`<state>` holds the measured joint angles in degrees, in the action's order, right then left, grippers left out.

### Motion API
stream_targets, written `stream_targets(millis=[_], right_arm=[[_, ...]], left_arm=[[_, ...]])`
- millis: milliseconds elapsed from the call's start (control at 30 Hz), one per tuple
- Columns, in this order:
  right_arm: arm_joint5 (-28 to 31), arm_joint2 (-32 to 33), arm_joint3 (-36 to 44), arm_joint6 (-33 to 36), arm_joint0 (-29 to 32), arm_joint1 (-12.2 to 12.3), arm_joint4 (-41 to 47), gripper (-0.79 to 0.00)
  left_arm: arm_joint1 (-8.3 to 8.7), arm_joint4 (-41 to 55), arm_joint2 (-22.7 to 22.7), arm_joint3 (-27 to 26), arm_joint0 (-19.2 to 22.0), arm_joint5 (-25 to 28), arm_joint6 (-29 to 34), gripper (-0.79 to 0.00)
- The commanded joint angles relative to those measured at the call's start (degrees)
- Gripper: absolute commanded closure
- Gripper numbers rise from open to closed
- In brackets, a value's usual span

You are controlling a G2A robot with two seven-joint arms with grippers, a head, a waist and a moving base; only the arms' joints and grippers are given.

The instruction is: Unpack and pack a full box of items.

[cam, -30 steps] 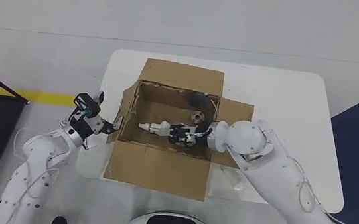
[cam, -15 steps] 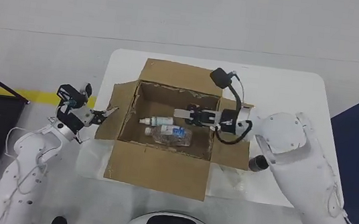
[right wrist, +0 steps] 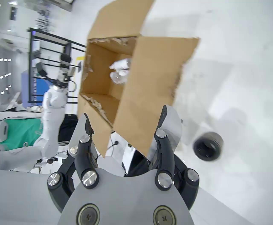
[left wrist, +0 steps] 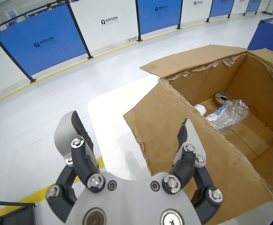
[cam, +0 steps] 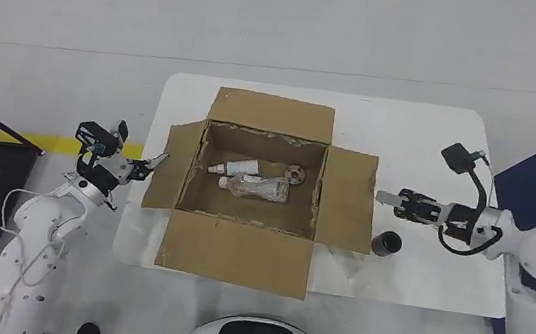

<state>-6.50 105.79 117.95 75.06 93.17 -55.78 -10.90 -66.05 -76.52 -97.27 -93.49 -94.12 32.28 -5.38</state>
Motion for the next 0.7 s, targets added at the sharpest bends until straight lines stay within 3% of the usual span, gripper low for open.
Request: stream_targets(millis=[0, 100, 267, 433, 667], right_arm=[[-0.7, 1.3, 0.3, 1.2, 1.2, 0.4, -4.2, -0.400], [-2.8, 2.6, 0.2, 2.8, 2.8, 0.8, -9.0, -0.471], [-7.1, 4.5, -0.2, 6.7, 5.1, 1.5, -14.9, -0.391], [-10.0, -1.4, -3.0, 12.8, 4.0, 2.3, -24.2, -0.379], [-10.9, -7.6, -8.7, 11.8, -0.9, 2.6, -26.3, -0.360]], left_arm=[[0.00, 0.0, 0.0, 0.0, 0.0, 0.0, 0.0, -0.785], [0.00, 0.0, 0.0, 0.0, 0.0, 0.0, 0.0, -0.785], [0.00, 0.0, 0.0, 0.0, 0.0, 0.0, 0.0, -0.785], [0.00, 0.0, 0.0, 0.0, 0.0, 0.0, 0.0, -0.785], [0.00, 0.0, 0.0, 0.0, 0.0, 0.0, 0.0, -0.785]])
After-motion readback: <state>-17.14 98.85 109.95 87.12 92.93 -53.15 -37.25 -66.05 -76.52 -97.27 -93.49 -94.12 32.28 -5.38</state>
